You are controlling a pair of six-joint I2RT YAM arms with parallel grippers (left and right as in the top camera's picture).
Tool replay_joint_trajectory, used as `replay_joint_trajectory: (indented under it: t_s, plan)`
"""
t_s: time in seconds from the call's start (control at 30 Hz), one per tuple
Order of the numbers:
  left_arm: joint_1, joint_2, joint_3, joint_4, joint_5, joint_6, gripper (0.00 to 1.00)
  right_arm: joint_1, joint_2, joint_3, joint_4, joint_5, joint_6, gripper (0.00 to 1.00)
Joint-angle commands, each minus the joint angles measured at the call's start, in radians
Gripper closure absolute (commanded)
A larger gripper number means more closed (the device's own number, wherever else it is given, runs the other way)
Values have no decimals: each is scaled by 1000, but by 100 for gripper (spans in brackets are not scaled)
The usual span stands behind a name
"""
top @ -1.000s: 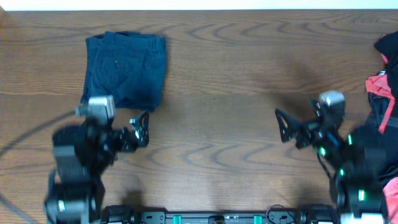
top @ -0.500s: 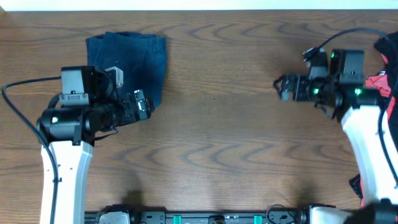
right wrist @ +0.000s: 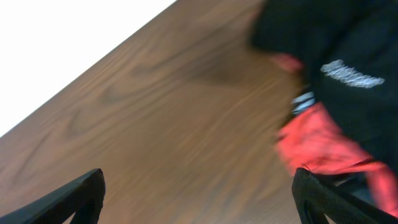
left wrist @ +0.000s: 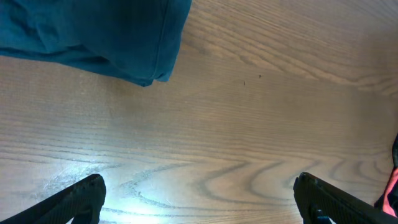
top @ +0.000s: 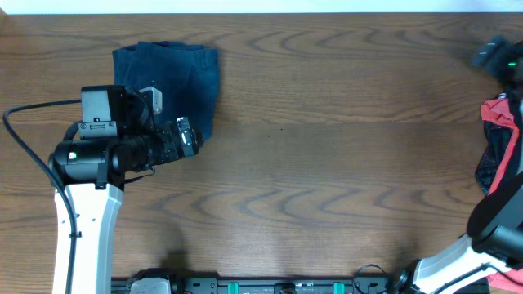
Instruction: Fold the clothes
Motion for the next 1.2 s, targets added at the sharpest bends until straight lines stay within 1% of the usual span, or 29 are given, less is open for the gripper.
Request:
replay_joint_trajectory:
  t_s: [0.0, 0.2, 0.43, 0.47, 0.57, 0.67, 0.73, 0.77, 0.9, 0.97, 1.0, 1.03, 1.1, 1.17]
  plan:
    - [-4, -5, 19, -6, 16, 13, 2, -99, 74, 24, 38, 42, 23, 9]
    - [-4, -5, 18, -17, 16, 13, 2, -241, 182, 24, 142, 32, 23, 14]
    - [-4, -5, 18, -16, 16, 13, 2, -299, 280, 24, 240, 27, 22, 16]
    - [-4, -5, 18, -16, 16, 13, 2, -299, 292, 25, 255, 27, 22, 16]
    - [-4, -5, 18, -16, 16, 13, 2, -295, 333, 25, 300, 27, 23, 9]
    - [-4, -5, 18, -17, 16, 13, 2, -286, 364, 25, 340, 42, 22, 8]
    - [-4, -5, 18, -18, 17, 13, 2, -282, 381, 25, 365, 45, 23, 10]
    - [-4, -5, 18, -18, 17, 13, 2, -281, 389, 25, 378, 35, 23, 13]
    - [-4, -5, 18, -17, 17, 13, 2, -266, 422, 25, 426, 12, 26, 16]
    - [-4, -5, 18, -18, 17, 13, 2, -258, 430, 25, 439, -11, 30, 28]
    - [-4, -5, 18, -18, 17, 12, 2, -256, 430, 25, 439, -33, 30, 29]
    - [-4, -5, 18, -18, 17, 10, 2, -256, 427, 26, 450, -74, 29, 25]
    - [-4, -5, 18, -17, 17, 2, 2, -259, 420, 34, 461, -135, 21, 24]
    - [-4, -5, 18, -17, 17, 1, 2, -266, 406, 60, 447, -201, 22, 30]
